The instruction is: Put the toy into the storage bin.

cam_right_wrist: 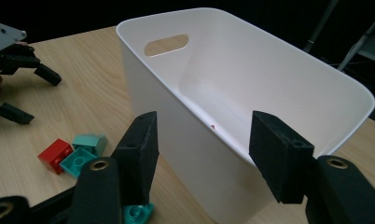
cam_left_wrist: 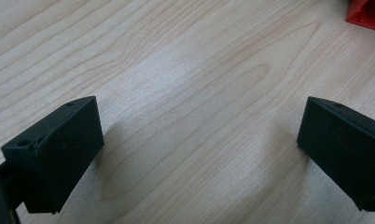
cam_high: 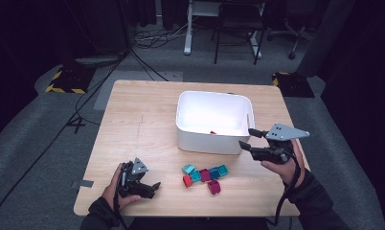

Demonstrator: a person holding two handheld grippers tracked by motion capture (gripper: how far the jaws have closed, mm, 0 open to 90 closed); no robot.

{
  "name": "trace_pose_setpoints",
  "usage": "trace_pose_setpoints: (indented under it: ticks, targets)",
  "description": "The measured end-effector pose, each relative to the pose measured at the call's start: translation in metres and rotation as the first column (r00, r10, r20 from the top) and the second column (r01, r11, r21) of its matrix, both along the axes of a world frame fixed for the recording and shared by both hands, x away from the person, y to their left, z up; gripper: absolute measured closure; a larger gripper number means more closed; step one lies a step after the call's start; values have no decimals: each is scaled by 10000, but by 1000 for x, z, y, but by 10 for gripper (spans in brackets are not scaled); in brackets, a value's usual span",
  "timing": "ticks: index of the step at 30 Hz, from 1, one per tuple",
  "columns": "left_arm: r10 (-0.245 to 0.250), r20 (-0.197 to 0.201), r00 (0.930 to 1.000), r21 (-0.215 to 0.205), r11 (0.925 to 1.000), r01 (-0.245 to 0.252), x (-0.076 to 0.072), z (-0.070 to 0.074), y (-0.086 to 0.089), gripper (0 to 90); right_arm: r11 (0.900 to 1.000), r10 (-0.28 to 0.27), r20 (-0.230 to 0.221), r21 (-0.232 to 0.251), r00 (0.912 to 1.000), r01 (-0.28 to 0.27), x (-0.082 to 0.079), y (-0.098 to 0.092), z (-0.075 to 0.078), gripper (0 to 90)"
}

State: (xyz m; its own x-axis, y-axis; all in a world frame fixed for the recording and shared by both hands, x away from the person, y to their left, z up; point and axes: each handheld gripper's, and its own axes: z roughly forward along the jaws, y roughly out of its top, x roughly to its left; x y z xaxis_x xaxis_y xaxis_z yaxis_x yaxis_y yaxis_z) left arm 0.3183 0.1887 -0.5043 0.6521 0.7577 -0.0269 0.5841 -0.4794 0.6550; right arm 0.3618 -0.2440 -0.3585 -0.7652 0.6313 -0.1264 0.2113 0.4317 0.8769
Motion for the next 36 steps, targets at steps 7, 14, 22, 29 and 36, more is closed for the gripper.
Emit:
trace_pose_setpoints:
  ticks: [7, 14, 22, 29, 36]
  targets:
    - [-2, 0, 10000, 2, 10000, 2, 0, 0, 0, 5, 9983, 582, -330, 94, 9978, -579, -14, 4, -24, 412]
    - [-4, 1, 10000, 3, 10000, 4, 0, 0, 0, 5, 9954, 937, -817, -134, 9922, -951, -19, 12, -56, 406]
    - [9, -20, 10000, -8, 10000, -9, 0, 0, 0, 5, 9914, 1153, -1353, -456, 9841, -1224, -18, 23, -86, 398]
    - [4, -32, 10000, 1, 10000, -4, 0, 0, 0, 5, 9891, 1060, -1756, -831, 9787, -1220, -16, 31, -112, 391]
    - [3, -32, 10000, 1, 10000, -3, 0, 0, 0, 5, 9903, 880, -1996, -880, 9759, -1073, -13, 35, -125, 385]
